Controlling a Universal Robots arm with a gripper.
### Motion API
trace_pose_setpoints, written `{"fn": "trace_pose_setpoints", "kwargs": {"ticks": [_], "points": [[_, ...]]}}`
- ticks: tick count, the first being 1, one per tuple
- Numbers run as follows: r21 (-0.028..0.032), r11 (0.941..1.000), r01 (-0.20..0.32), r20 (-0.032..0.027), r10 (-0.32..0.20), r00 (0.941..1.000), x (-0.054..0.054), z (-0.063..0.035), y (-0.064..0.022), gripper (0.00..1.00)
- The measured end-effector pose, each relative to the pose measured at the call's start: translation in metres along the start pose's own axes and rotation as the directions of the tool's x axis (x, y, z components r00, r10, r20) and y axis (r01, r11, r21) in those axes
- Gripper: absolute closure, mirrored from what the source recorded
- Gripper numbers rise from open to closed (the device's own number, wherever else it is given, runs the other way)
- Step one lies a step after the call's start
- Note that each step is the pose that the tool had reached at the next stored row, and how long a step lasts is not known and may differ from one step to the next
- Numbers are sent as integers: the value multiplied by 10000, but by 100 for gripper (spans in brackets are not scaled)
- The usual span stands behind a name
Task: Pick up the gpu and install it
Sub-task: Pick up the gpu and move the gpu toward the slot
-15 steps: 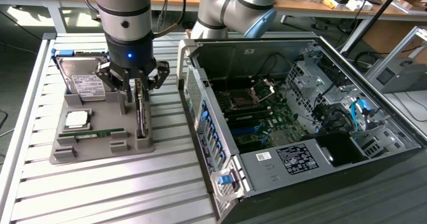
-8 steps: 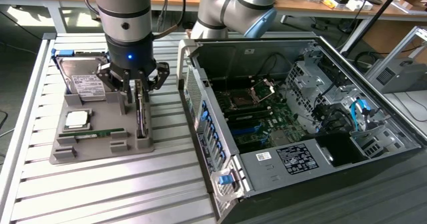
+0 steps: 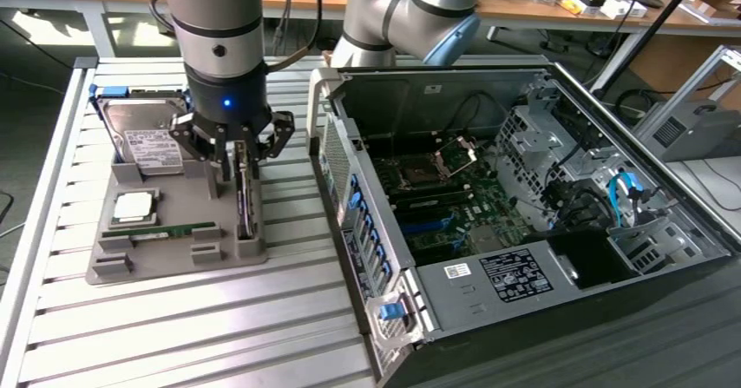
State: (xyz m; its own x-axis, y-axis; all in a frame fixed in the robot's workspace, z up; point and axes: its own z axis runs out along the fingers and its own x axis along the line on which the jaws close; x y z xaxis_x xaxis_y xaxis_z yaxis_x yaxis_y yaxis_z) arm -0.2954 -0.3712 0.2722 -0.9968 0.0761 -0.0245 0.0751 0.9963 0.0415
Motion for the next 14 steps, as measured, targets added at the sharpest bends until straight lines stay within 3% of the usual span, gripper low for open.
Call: {"fn": "trace_pose_setpoints", "kwargs": {"ticks": [14], "points": [[-1,10000,0,0,0,10000,5,67,37,58]]}}
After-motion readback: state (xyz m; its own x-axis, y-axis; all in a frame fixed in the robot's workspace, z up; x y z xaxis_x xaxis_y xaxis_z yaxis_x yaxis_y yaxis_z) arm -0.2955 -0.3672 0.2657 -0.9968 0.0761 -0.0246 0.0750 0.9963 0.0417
